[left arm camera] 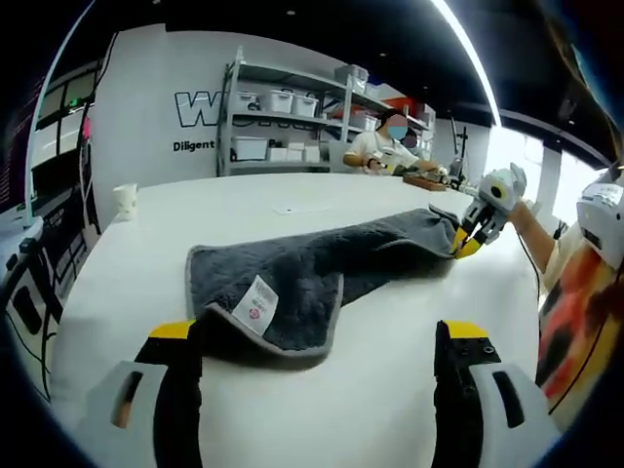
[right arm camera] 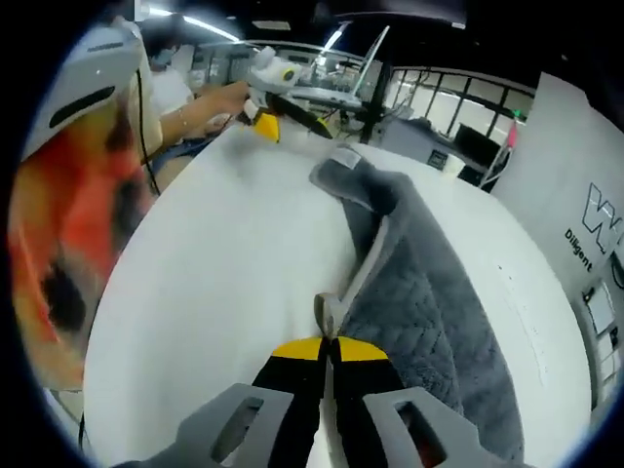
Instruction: Open the folded towel by lifting each exposed corner and separating the folded layers until the towel lies flat within the target outline without major curled edges
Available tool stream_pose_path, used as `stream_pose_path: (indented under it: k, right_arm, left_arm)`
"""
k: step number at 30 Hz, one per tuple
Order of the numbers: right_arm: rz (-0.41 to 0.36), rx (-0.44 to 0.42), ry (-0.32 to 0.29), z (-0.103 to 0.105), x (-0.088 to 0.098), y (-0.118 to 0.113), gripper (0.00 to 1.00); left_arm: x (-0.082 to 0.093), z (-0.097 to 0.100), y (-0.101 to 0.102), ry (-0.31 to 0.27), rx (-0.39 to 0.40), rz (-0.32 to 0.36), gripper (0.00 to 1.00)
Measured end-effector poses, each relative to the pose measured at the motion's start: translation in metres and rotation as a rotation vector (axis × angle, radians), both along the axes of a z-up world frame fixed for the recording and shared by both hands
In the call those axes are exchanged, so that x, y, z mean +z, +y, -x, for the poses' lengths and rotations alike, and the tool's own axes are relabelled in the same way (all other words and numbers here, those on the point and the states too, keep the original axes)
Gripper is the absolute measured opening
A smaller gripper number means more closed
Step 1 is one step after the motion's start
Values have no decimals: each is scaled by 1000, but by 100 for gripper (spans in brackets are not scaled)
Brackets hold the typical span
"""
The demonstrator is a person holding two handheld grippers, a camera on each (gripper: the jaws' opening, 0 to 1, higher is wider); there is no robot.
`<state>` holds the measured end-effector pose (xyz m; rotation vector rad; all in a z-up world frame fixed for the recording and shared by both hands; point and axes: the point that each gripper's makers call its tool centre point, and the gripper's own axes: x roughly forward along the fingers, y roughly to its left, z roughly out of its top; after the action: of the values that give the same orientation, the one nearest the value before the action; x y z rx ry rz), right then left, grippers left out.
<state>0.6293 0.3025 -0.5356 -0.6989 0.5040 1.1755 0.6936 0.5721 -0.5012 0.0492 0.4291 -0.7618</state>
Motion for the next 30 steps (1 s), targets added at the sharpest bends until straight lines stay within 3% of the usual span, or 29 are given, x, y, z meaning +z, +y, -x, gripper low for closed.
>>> stream_pose_path:
  k: [10, 14, 20, 22, 25, 28, 30]
  right_arm:
    - [7, 1, 83, 8, -20, 4, 0]
    - [-79, -54, 143, 7, -18, 8, 0]
    - [-91, -57, 119, 8, -14, 7, 1]
    - [-128, -65, 138, 12, -8, 8, 1]
    - [-214, -120, 148, 9, 5, 7, 6]
    - [-247, -149, 127, 7, 15, 1, 14]
    - [-270, -170, 107, 6, 21, -3, 24]
  left_arm:
    - [-4, 1, 0, 13, 2, 0, 98]
    - [-7, 1, 2, 25, 13, 6, 98]
    - [-12, 0, 4, 42, 24, 1, 97]
    - [-12, 0, 4, 43, 29, 6, 97]
    - [-12, 0, 3, 48, 30, 17, 97]
    - [-14, 1, 2, 63, 35, 32, 97]
    - [-16, 0, 3, 71, 45, 33, 97]
